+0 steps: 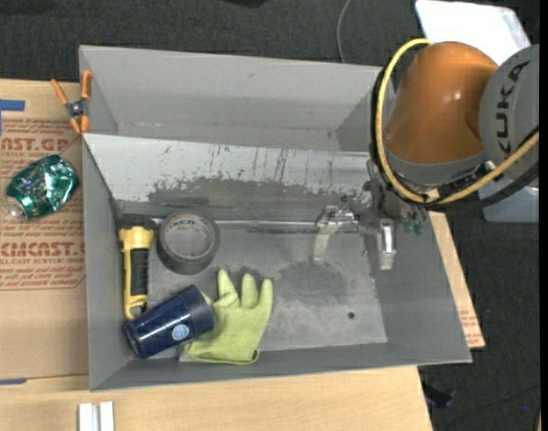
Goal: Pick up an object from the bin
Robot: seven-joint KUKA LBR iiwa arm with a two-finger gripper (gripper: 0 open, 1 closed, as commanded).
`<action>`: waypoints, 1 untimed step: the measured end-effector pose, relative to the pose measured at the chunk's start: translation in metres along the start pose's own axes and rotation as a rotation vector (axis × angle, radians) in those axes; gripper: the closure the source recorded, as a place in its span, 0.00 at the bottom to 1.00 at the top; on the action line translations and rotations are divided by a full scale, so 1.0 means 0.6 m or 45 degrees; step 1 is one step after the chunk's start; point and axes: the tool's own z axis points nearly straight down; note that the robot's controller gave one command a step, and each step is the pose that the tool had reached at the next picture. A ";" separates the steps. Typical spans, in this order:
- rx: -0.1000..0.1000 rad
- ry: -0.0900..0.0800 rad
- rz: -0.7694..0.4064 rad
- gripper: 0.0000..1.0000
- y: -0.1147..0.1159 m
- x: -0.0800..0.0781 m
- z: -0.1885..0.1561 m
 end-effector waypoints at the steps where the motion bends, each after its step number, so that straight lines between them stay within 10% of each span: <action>1: 0.001 -0.010 0.000 0.00 0.000 -0.002 -0.008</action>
Offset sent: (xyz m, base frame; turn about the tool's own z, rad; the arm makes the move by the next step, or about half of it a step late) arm 0.0187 -0.0150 -0.1552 0.3367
